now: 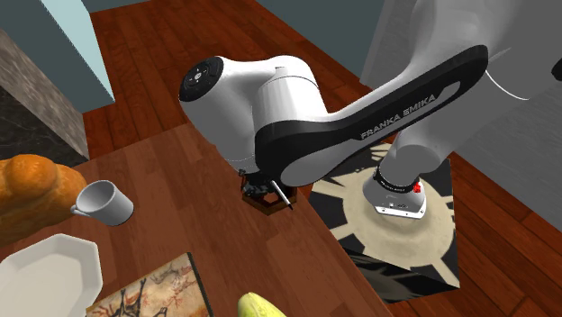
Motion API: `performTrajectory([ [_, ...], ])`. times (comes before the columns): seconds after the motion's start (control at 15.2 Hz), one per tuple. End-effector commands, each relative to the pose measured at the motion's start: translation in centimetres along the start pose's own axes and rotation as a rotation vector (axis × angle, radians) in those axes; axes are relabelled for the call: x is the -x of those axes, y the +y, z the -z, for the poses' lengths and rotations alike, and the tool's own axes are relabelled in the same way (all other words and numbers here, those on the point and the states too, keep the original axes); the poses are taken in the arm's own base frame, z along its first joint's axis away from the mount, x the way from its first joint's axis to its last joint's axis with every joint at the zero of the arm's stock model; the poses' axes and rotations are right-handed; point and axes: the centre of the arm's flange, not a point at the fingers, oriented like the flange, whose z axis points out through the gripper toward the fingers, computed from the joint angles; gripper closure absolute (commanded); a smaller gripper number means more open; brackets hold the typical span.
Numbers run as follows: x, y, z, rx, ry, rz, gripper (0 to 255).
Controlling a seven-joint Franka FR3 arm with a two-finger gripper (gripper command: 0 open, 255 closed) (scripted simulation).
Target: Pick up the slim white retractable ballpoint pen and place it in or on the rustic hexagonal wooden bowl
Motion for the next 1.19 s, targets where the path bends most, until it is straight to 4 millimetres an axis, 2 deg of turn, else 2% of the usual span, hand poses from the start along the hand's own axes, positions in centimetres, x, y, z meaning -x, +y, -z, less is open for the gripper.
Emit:
performTrajectory([
  [0.0, 0.0, 0.0, 0.0, 0.000, 0.000, 0.000, 255],
  [0.07, 0.0, 0.0, 0.0, 0.000, 0.000, 0.000, 0],
  [0.4, 0.0, 0.0, 0.0, 0.000, 0.000, 0.000, 0],
  [0.66, 0.0, 0.0, 5.0, 0.000, 0.000, 0.000, 0],
  [1.12, 0.0, 0.0, 5.0, 0.000, 0.000, 0.000, 0],
])
